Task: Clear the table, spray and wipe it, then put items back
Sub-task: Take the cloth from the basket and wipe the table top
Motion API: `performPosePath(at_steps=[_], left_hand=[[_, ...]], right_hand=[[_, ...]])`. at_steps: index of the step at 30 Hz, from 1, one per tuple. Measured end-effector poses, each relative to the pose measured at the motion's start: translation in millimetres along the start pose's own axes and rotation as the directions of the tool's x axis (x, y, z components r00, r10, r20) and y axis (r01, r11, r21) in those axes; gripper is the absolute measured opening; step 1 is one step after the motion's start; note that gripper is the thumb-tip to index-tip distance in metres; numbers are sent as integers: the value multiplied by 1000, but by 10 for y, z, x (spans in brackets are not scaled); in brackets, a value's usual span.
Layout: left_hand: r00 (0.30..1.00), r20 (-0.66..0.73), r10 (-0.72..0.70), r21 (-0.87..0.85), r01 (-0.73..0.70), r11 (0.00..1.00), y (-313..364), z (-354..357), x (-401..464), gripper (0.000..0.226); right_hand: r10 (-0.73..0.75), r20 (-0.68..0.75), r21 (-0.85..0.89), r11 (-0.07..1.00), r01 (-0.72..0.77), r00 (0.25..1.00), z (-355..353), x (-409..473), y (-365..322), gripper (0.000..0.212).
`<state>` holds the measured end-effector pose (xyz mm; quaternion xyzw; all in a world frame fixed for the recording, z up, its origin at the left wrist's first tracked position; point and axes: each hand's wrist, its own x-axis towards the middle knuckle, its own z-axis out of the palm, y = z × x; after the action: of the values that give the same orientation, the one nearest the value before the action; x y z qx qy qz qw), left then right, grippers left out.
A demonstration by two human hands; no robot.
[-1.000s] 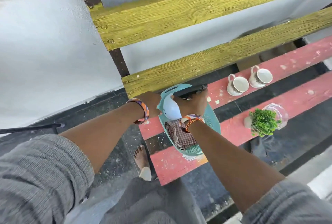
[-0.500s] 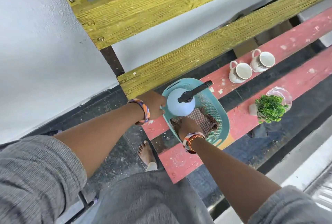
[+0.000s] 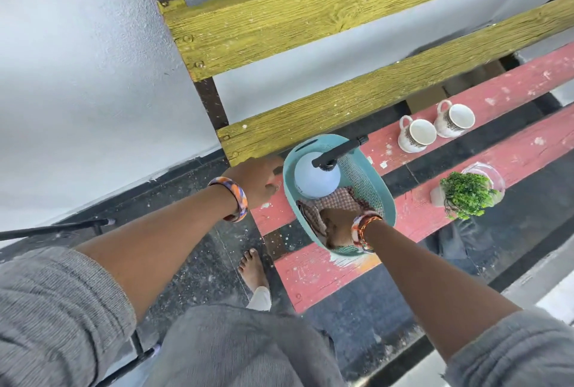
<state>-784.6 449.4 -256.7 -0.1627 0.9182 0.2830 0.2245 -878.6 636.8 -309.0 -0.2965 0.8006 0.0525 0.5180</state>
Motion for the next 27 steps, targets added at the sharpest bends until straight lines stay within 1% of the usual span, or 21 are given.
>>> performPosePath(at_steps=[1, 2, 3, 4, 5, 8, 11, 12, 13, 14, 15, 16, 19, 21, 23, 24, 25, 27], left_hand=[[1000, -16, -5, 9, 5, 1000, 13, 46, -47, 54], [999, -35, -11, 25, 11, 1000, 27, 92, -80, 55], [999, -51, -16, 39, 18, 999, 42, 143, -107, 56], [998, -62, -23, 42, 26, 999, 64, 196, -131, 56], [997, -69, -27, 38, 30, 999, 89, 238, -149, 55], [995, -96, -27, 27, 29, 999, 177, 376, -233, 51], [994, -109, -27, 38, 31, 999, 236, 462, -342, 47], [994, -108, -30, 44, 35, 998, 248, 471, -385, 46], [994, -103, -31, 52, 36, 998, 267, 458, -433, 46], [995, -91, -34, 56, 39, 998, 289, 428, -474, 48], [997, -72, -39, 51, 42, 998, 309, 393, -508, 49], [998, -53, -43, 43, 45, 998, 344, 346, -556, 50], [999, -15, -42, 16, 42, 999, 499, 188, -726, 56], [999, 16, -39, -47, 39, 998, 618, 102, -841, 72], [1000, 26, -15, -182, 20, 983, 785, 30, -995, 91], [1000, 6, 16, -269, -14, 963, 881, -11, -1067, 96], [998, -25, 52, -366, -58, 929, 972, -49, -1128, 96], [985, -149, 87, -531, -154, 833, 1120, -127, -1259, 84]], right_hand=[[-29, -39, -120, 992, 24, 999, 57, 9, -6, 50], [-60, -78, -199, 979, 43, 995, 111, 21, -21, 56], [-86, -109, -238, 970, 58, 990, 158, 46, -25, 61], [-102, -141, -258, 964, 63, 985, 196, 72, -15, 62], [-118, -179, -261, 963, 68, 977, 217, 93, 0, 58], [-112, -253, -222, 973, 55, 961, 236, 91, 55, 44], [-85, -282, -126, 991, 51, 956, 172, -32, 66, 46], [-91, -313, -78, 994, 70, 945, 130, -96, 69, 38], [-97, -357, -35, 995, 91, 929, 72, -188, 81, 19], [-104, -406, -3, 994, 112, 908, 0, -284, 100, 8], [-83, -438, 44, 993, 114, 895, -76, -359, 121, 21], [-73, -470, 68, 991, 119, 879, -158, -485, 148, 25], [-41, -543, 185, 968, 167, 839, -404, -914, 173, 22], [0, -563, 286, 938, 195, 826, -560, -1179, 124, 32], [14, -565, 402, 878, 261, 825, -673, -1461, 5, 39], [-4, -582, 445, 835, 323, 813, -728, -1593, -67, 40], [-25, -608, 463, 801, 380, 793, -772, -1703, -148, 40], [-66, -664, 482, 723, 494, 744, -802, -1920, -344, 36]])
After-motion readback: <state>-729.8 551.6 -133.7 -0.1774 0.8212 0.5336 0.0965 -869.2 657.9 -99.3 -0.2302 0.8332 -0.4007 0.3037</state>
